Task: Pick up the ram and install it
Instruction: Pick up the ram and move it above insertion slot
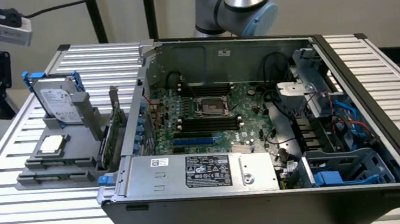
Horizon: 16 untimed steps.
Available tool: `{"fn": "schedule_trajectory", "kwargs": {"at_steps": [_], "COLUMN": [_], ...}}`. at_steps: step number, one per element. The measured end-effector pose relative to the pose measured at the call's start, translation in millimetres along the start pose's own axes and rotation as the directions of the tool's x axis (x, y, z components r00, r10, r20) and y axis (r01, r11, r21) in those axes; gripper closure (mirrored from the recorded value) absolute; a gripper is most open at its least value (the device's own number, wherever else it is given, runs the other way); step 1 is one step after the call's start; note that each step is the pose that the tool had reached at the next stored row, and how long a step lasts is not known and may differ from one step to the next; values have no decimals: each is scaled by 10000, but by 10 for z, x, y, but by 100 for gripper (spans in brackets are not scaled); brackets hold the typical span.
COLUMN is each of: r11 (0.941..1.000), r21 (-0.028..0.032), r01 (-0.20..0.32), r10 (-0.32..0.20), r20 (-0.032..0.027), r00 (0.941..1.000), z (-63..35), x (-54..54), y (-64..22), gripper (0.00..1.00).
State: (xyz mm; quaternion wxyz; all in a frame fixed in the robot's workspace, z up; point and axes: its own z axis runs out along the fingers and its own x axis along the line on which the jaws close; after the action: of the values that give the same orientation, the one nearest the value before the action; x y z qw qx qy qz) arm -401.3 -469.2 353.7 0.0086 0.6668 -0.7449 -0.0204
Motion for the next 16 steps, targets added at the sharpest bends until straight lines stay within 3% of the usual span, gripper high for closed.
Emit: {"fn": "schedule_trajectory", "kwargs": {"at_steps": [9,16], "r11": [9936,9893], "r21": [-18,-24], "r01": [1128,1455], "r10": [-1128,-1456], "r20": [-49,-71], "r00": [9936,9893], "z": [64,124], "x": [-4,-19], "y": [-46,-192], "gripper": [89,89]}}
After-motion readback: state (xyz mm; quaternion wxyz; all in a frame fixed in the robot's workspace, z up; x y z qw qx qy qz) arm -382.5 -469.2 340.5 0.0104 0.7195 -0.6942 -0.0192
